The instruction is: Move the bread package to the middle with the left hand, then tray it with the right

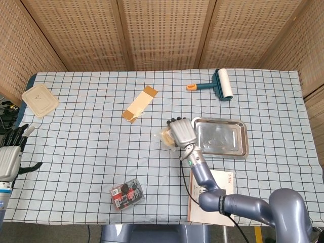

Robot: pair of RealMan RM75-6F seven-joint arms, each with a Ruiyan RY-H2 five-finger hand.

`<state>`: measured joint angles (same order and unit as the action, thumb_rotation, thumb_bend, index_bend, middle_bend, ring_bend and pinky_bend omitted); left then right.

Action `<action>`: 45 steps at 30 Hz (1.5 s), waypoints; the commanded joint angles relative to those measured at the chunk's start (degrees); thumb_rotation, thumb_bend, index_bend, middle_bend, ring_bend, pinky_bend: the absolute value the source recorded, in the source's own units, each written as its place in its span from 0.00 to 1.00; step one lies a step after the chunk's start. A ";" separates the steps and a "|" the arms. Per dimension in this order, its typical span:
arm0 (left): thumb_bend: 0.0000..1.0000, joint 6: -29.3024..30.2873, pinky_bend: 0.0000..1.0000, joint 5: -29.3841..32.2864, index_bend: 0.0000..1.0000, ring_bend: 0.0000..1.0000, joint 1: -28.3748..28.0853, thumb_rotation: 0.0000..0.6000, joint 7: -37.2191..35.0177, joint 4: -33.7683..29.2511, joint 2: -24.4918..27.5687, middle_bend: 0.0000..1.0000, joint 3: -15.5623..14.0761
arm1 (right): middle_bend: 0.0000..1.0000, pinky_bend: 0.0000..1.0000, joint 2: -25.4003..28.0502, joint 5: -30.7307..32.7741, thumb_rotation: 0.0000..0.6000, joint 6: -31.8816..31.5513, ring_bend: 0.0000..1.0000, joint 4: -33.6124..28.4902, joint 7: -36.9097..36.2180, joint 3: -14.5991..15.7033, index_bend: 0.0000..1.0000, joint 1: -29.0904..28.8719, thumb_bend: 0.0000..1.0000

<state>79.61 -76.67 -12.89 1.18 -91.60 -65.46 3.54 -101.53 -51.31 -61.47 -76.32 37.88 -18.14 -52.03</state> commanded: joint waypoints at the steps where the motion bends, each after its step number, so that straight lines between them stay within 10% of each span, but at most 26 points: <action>1: 0.05 -0.10 0.00 -0.28 0.00 0.00 0.06 1.00 0.44 -0.17 -0.12 0.00 -0.02 | 0.51 0.59 4.69 1.29 1.00 -2.52 0.53 -3.35 0.82 -0.67 0.66 2.87 0.15; 13: 0.05 -0.38 0.00 -0.70 0.00 0.00 0.42 1.00 2.66 -1.05 -0.44 0.00 0.24 | 0.45 0.49 9.60 9.88 1.00 3.46 0.48 4.11 -5.62 1.60 0.62 9.69 0.15; 21: 0.05 -1.29 0.00 -0.56 0.00 0.00 0.44 1.00 2.91 -1.23 -0.38 0.00 0.42 | 0.02 0.03 9.86 12.29 1.00 6.70 0.02 3.78 -5.22 2.37 0.17 9.18 0.14; 31: 0.05 -1.15 0.00 -0.81 0.00 0.00 0.91 1.00 1.93 -1.53 0.23 0.00 0.70 | 0.00 0.00 13.94 11.10 1.00 -1.66 0.00 -5.07 -0.90 3.89 0.00 11.12 0.12; 45: 0.05 0.50 0.00 -4.25 0.00 0.00 2.43 1.00 2.11 0.37 -0.56 0.00 -1.02 | 0.00 0.00 27.08 -14.45 1.00 -19.32 0.00 -17.48 -16.80 15.93 0.00 27.93 0.12</action>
<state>79.66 -80.49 -10.76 3.07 -91.48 -65.74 2.76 -77.15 -58.84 -76.66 -93.64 27.11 -6.26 -28.85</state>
